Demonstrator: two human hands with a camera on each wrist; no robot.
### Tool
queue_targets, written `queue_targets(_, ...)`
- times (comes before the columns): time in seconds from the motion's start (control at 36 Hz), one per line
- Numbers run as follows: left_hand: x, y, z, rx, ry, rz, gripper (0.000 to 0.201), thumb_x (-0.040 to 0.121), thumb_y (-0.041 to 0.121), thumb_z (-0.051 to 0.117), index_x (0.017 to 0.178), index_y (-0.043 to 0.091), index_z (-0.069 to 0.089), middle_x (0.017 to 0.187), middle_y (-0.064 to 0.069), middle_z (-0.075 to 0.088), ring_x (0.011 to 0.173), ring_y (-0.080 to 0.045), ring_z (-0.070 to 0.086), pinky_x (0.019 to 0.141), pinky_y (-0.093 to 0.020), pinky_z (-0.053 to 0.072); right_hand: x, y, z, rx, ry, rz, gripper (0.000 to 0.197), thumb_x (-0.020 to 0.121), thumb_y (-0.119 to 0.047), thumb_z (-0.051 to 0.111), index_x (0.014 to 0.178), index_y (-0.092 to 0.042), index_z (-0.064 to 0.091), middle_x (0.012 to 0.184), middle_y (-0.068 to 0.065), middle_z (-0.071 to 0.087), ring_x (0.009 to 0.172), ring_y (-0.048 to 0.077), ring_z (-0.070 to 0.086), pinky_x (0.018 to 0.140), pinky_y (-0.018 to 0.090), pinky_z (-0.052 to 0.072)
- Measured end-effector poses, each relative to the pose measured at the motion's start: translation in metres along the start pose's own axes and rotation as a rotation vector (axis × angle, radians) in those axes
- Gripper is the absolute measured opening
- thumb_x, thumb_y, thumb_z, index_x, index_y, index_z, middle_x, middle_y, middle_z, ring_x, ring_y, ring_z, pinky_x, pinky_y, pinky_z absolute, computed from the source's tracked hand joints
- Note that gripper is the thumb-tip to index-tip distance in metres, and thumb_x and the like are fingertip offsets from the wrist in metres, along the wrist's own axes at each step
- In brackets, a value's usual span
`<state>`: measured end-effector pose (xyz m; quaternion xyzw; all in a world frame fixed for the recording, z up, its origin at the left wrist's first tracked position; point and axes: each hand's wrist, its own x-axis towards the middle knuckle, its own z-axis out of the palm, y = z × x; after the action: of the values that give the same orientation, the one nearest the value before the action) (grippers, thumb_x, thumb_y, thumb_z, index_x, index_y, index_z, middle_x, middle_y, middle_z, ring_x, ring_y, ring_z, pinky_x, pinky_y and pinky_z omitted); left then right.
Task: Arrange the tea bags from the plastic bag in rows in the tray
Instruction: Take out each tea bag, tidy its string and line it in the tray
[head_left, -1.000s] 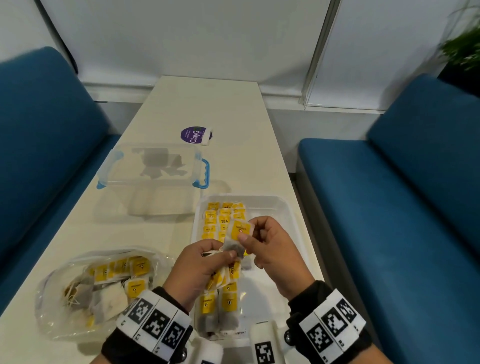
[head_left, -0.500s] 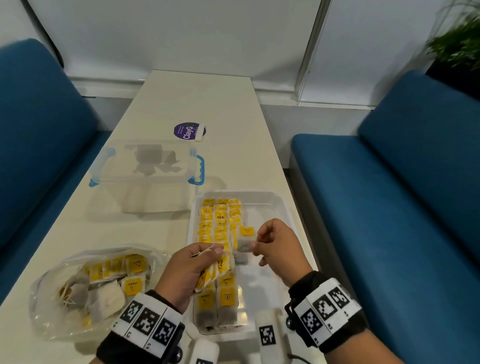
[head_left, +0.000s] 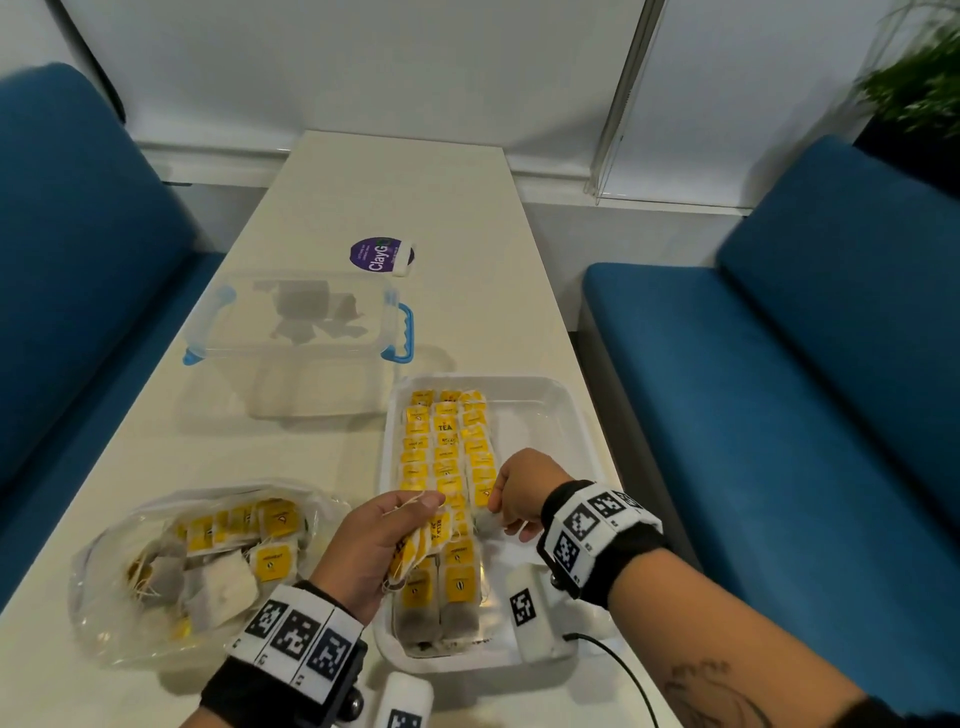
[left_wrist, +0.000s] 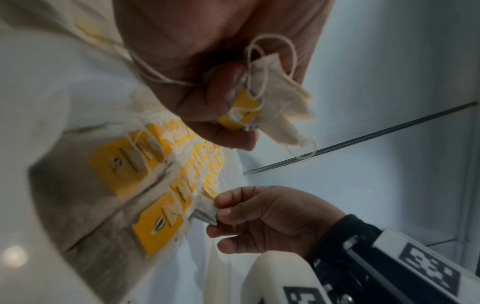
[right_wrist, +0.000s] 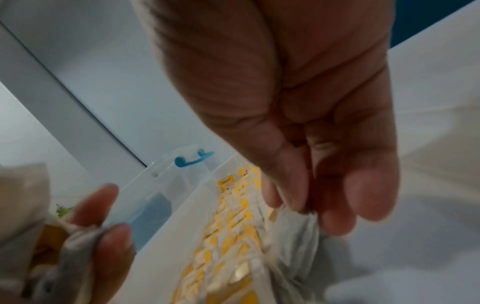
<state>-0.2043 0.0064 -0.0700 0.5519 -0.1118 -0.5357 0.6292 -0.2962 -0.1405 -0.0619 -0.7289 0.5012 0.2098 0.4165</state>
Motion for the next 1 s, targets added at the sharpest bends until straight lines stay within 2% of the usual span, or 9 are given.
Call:
queue_targets(0.06, 0.000, 0.000, 0.000, 0.003, -0.008, -0.005, 0.017, 0.084, 0.009, 0.060, 0.094, -0.004, 0.065, 0.069, -0.008, 0.071, 0.057, -0.014, 0.067, 0.052, -0.022, 0.055, -0.001, 0.000, -0.001, -0.029, -0.026, 0.006, 0.026, 0.094, -0.005, 0.048, 0.071, -0.015, 0.052, 0.069, -0.002, 0.054, 0.058, 0.009, 0.053, 0.061, 0.021, 0.049)
queue_targets(0.14, 0.001, 0.000, -0.001, 0.004, -0.011, -0.008, 0.018, 0.084, 0.010, 0.060, 0.095, -0.004, 0.065, 0.069, -0.007, 0.071, 0.057, -0.014, 0.067, 0.052, -0.022, 0.055, -0.004, 0.002, -0.004, 0.044, 0.032, -0.016, 0.005, 0.088, -0.008, 0.057, 0.090, -0.012, 0.058, 0.075, 0.001, 0.060, 0.056, 0.009, 0.057, 0.044, 0.016, 0.047)
queue_targets(0.25, 0.000, 0.001, 0.000, -0.009, -0.019, -0.011, 0.018, 0.085, 0.009, 0.059, 0.096, -0.004, 0.064, 0.065, -0.005, 0.070, 0.054, -0.013, 0.066, 0.048, -0.021, 0.053, -0.010, 0.005, -0.006, 0.049, 0.042, -0.043, 0.017, 0.087, -0.010, 0.057, 0.103, -0.011, 0.062, 0.074, 0.000, 0.059, 0.059, 0.010, 0.056, 0.050, 0.018, 0.047)
queue_targets(0.36, -0.003, 0.007, 0.002, -0.017, 0.012, -0.049, 0.016, 0.085, 0.011, 0.058, 0.094, -0.001, 0.064, 0.061, -0.006, 0.066, 0.046, -0.016, 0.061, 0.032, -0.014, 0.036, -0.023, 0.011, -0.013, 0.078, 0.153, -0.109, 0.021, 0.091, -0.002, 0.049, 0.105, -0.012, 0.061, 0.074, -0.002, 0.052, 0.067, 0.014, 0.055, 0.055, 0.022, 0.047)
queue_targets(0.47, 0.000, 0.009, 0.003, -0.017, 0.057, -0.114, 0.017, 0.087, 0.022, 0.057, 0.092, 0.010, 0.068, 0.093, -0.010, 0.064, 0.055, -0.020, 0.062, 0.033, -0.013, 0.027, -0.040, 0.021, -0.022, 0.294, 0.228, -0.140, 0.017, 0.089, -0.003, 0.051, 0.094, -0.017, 0.058, 0.098, 0.008, 0.062, 0.082, 0.017, 0.061, 0.059, 0.030, 0.054)
queue_targets(0.53, 0.001, 0.012, 0.006, -0.047, 0.052, -0.159, 0.020, 0.089, 0.027, 0.056, 0.090, 0.013, 0.069, 0.097, -0.010, 0.062, 0.055, -0.018, 0.062, 0.032, -0.013, 0.025, -0.048, 0.024, -0.027, 0.370, 0.236, -0.193, 0.015, 0.088, -0.004, 0.054, 0.095, -0.017, 0.060, 0.101, 0.011, 0.065, 0.083, 0.015, 0.063, 0.060, 0.030, 0.055)
queue_targets(0.72, 0.001, 0.019, 0.025, -0.185, 0.005, -0.249, 0.029, 0.090, 0.040, 0.050, 0.089, 0.014, 0.064, 0.076, -0.009, 0.065, 0.048, -0.016, 0.059, 0.027, -0.010, 0.026, -0.070, 0.026, -0.021, 0.579, 0.198, -0.520, 0.013, 0.085, -0.004, 0.063, 0.089, -0.016, 0.061, 0.084, 0.011, 0.068, 0.068, 0.011, 0.063, 0.050, 0.023, 0.049)
queue_targets(0.89, 0.006, 0.015, 0.028, -0.199, 0.008, -0.266, 0.035, 0.089, 0.045, 0.048, 0.094, 0.014, 0.064, 0.089, -0.012, 0.066, 0.053, -0.019, 0.062, 0.028, -0.009, 0.026, -0.068, 0.022, 0.000, 0.715, 0.214, -0.569, 0.012, 0.087, -0.001, 0.058, 0.087, -0.013, 0.058, 0.066, 0.005, 0.062, 0.051, 0.007, 0.056, 0.039, 0.021, 0.039)
queue_targets(1.0, 0.005, 0.015, 0.027, -0.224, -0.007, -0.264, 0.036, 0.091, 0.045, 0.047, 0.096, 0.014, 0.064, 0.081, -0.010, 0.069, 0.053, -0.018, 0.062, 0.028, -0.009, 0.026, -0.068, 0.020, 0.007, 0.785, 0.179, -0.592, 0.005, 0.090, -0.006, 0.055, 0.091, -0.010, 0.058, 0.065, 0.003, 0.062, 0.053, 0.012, 0.055, 0.038, 0.022, 0.037)
